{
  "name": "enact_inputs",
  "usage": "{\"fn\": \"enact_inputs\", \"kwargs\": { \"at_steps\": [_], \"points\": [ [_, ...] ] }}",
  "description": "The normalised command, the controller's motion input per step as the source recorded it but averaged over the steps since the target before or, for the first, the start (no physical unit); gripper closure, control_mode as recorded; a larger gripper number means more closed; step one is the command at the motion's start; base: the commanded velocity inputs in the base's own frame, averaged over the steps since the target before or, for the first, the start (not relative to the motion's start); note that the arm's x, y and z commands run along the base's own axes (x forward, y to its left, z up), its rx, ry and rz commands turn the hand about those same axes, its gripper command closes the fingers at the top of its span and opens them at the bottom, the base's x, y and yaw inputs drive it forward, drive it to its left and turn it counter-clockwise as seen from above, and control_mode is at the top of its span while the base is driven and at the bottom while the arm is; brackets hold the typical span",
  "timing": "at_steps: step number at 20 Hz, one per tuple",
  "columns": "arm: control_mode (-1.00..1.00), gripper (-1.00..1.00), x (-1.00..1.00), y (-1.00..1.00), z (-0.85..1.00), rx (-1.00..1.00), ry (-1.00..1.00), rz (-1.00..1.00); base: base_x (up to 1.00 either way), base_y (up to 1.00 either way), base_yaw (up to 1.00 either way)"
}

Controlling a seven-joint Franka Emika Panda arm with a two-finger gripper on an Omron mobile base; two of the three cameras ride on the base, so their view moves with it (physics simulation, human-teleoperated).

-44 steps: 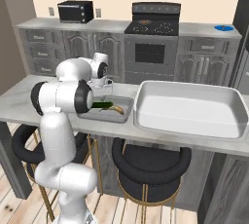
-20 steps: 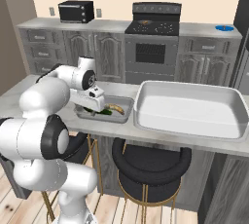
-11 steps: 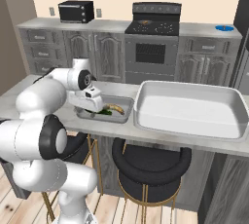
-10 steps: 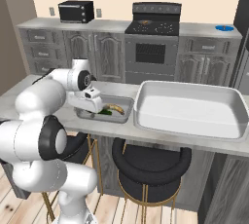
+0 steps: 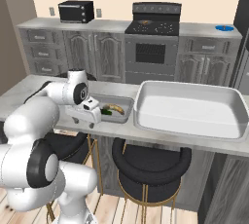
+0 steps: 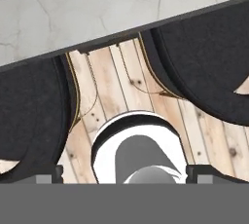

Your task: Place the cold items (banana and cucumber) from the fridge in one tupperware on the dining counter. Place the warm items (hot dog and kebab skewer) in the stove area in another tupperware.

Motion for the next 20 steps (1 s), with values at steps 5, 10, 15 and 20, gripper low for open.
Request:
{"fn": "enact_inputs", "kwargs": {
  "at_steps": [5,10,15,20],
  "points": [
    [-1.00,-1.00,-0.24,-0.08,0.00,0.00,0.00,-0.01,0.00,0.00,0.00],
    [1.00,-1.00,0.00,0.00,0.00,0.00,0.00,0.00,-0.29,-0.51,-0.11],
    [1.00,-1.00,0.00,0.00,0.00,0.00,0.00,0.00,-0.05,-0.90,-0.04],
    [1.00,-1.00,0.00,0.00,0.00,0.00,0.00,0.00,0.00,-1.00,0.00]
  ]
}}
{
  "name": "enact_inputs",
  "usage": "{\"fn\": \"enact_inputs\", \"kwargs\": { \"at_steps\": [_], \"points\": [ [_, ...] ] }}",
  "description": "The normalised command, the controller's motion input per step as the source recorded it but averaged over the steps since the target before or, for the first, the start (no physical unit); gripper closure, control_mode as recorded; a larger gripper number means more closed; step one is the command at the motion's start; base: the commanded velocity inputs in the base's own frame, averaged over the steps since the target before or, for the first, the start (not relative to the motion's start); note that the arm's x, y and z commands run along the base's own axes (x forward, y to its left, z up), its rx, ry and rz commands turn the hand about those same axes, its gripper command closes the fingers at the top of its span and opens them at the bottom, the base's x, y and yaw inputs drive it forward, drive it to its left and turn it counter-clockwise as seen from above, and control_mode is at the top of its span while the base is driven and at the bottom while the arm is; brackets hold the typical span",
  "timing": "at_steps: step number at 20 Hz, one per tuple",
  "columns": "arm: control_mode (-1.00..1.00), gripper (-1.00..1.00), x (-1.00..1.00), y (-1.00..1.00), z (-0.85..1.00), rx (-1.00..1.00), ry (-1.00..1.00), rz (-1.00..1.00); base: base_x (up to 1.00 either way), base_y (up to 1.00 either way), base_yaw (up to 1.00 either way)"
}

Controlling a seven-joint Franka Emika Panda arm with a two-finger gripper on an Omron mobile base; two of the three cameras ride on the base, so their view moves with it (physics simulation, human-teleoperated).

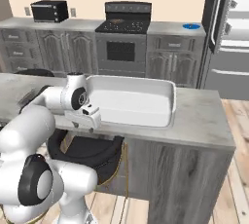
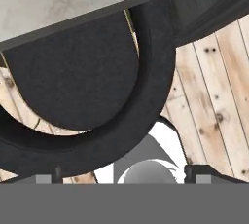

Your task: Place the cold items (banana and cucumber) from the fridge in one tupperware on the dining counter. Place the warm items (hot dog and kebab skewer) in the stove area in another tupperware.

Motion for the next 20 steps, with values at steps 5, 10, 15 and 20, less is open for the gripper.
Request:
{"fn": "enact_inputs", "kwargs": {
  "at_steps": [5,10,15,20],
  "points": [
    [1.00,-1.00,0.00,0.00,0.00,0.00,0.00,0.00,-0.13,-1.00,0.00],
    [1.00,-1.00,0.00,0.00,0.00,0.00,0.00,0.00,-0.05,-1.00,0.00],
    [1.00,-1.00,0.00,0.00,0.00,0.00,0.00,0.00,0.00,-1.00,0.00],
    [1.00,-1.00,0.00,0.00,0.00,0.00,0.00,0.00,0.14,-1.00,0.00]
  ]
}}
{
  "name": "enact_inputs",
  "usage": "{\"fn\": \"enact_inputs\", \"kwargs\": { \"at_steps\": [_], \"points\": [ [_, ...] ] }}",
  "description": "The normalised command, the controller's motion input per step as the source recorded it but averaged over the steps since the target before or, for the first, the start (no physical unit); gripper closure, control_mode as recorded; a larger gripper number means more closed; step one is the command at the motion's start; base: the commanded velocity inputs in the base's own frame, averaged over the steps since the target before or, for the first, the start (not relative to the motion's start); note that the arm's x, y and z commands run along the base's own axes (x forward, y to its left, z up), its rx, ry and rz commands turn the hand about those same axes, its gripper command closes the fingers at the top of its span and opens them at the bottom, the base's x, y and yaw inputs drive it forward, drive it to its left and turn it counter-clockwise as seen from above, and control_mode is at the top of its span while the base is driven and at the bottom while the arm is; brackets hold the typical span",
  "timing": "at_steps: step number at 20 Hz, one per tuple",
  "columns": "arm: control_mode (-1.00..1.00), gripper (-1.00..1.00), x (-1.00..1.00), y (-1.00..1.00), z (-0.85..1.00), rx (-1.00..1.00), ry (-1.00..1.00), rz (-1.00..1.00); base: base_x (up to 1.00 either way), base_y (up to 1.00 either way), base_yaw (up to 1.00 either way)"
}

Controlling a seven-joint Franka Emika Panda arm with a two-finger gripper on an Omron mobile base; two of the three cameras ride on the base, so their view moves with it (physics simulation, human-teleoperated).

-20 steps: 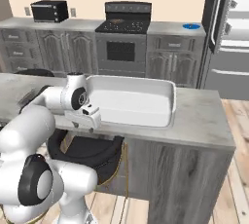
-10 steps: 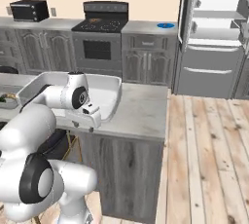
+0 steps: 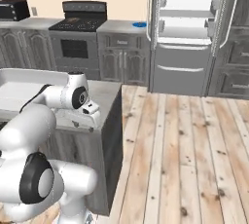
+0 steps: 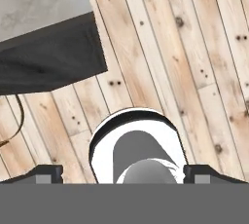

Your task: Place the cold items (banana and cucumber) from the fridge in one tupperware on the dining counter. Place the warm items (hot dog and kebab skewer) in the stove area in another tupperware.

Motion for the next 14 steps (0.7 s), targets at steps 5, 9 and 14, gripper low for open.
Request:
{"fn": "enact_inputs", "kwargs": {
  "at_steps": [5,9,14],
  "points": [
    [1.00,-1.00,0.00,0.00,0.00,0.00,0.00,0.00,0.21,-1.00,0.00],
    [1.00,-1.00,0.00,0.00,0.00,0.00,0.00,0.00,0.45,-1.00,0.00],
    [1.00,-1.00,0.00,0.00,0.00,0.00,0.00,0.00,1.00,-1.00,0.14]
  ]
}}
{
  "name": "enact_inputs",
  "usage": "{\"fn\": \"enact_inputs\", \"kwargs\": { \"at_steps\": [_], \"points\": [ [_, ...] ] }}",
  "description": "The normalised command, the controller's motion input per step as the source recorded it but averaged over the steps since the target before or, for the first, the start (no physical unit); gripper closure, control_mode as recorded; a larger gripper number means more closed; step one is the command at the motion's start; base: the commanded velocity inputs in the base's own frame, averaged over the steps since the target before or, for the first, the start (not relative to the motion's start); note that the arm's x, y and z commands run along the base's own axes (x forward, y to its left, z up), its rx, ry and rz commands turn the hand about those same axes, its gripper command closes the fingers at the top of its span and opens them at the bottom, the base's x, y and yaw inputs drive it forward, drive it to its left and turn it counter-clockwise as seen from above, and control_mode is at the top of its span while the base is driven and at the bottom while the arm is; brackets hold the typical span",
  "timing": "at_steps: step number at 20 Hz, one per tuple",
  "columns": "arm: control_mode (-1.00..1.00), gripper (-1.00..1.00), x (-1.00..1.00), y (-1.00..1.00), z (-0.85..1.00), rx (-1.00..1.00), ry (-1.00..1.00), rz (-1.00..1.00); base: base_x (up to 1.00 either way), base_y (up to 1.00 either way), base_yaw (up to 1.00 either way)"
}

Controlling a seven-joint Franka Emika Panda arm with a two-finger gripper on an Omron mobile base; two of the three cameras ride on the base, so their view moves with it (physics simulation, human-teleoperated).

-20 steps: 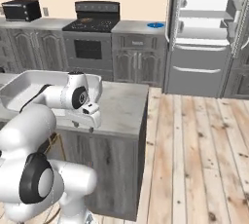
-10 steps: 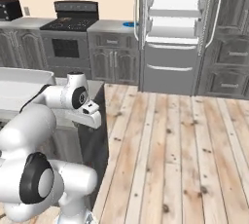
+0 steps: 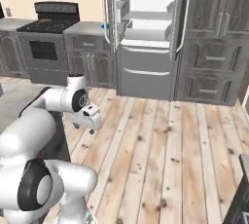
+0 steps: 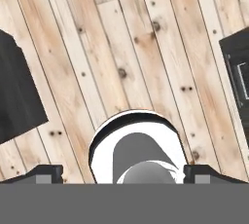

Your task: Place the cold items (banana and cucumber) from the fridge in one tupperware on the dining counter. Place the warm items (hot dog and kebab skewer) in the stove area in another tupperware.

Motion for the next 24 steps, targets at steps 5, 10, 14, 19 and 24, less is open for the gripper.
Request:
{"fn": "enact_inputs", "kwargs": {
  "at_steps": [5,10,14,19,24],
  "points": [
    [1.00,-1.00,0.00,0.00,0.00,0.00,0.00,0.00,1.00,-0.82,0.23],
    [1.00,-1.00,0.00,0.00,0.00,0.00,0.00,0.00,1.00,-0.12,0.38],
    [1.00,-1.00,0.00,0.00,0.00,0.00,0.00,0.00,1.00,0.00,0.48],
    [1.00,-1.00,0.00,0.00,0.00,0.00,0.00,0.00,1.00,-0.28,0.62],
    [1.00,-1.00,0.00,0.00,0.00,0.00,0.00,0.00,0.83,-0.32,0.77]
  ]
}}
